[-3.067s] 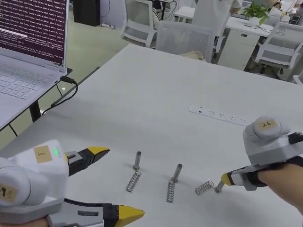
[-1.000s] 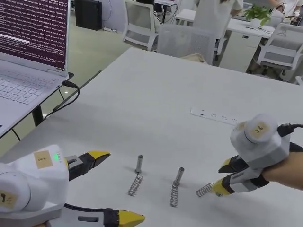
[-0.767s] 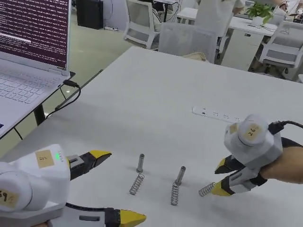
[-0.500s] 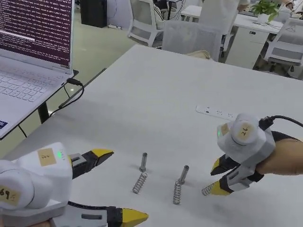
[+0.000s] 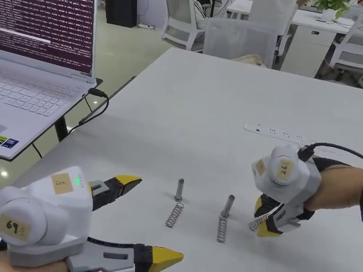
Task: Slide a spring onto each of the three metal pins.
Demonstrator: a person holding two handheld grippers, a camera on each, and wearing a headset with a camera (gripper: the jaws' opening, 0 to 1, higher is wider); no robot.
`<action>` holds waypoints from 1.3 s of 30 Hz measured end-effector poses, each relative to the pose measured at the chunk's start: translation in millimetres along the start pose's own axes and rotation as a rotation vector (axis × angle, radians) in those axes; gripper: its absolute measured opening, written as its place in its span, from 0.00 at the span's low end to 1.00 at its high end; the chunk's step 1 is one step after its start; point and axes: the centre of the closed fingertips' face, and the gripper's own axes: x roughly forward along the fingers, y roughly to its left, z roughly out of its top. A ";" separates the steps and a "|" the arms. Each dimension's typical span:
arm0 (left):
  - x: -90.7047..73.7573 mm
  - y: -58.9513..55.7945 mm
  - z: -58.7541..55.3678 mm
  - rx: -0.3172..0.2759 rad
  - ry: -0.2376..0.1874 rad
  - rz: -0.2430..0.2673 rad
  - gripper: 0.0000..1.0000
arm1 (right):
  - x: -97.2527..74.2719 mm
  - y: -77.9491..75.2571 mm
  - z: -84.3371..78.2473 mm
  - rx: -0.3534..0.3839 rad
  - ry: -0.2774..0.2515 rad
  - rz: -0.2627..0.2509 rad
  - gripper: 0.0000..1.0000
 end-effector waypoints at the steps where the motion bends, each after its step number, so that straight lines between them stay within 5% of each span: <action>1: -0.1 0.1 -0.2 0.000 0.001 0.000 0.83 | 0.9 -0.5 -0.9 -0.010 0.004 -0.002 0.18; 24: -2.6 4.0 -1.4 -0.014 0.000 0.018 0.81 | 10.4 -5.6 5.2 -0.080 0.016 0.008 0.10; 39: -3.7 1.6 -2.1 -0.012 0.006 0.012 0.80 | -6.3 -11.6 23.7 0.090 -0.149 -0.045 0.10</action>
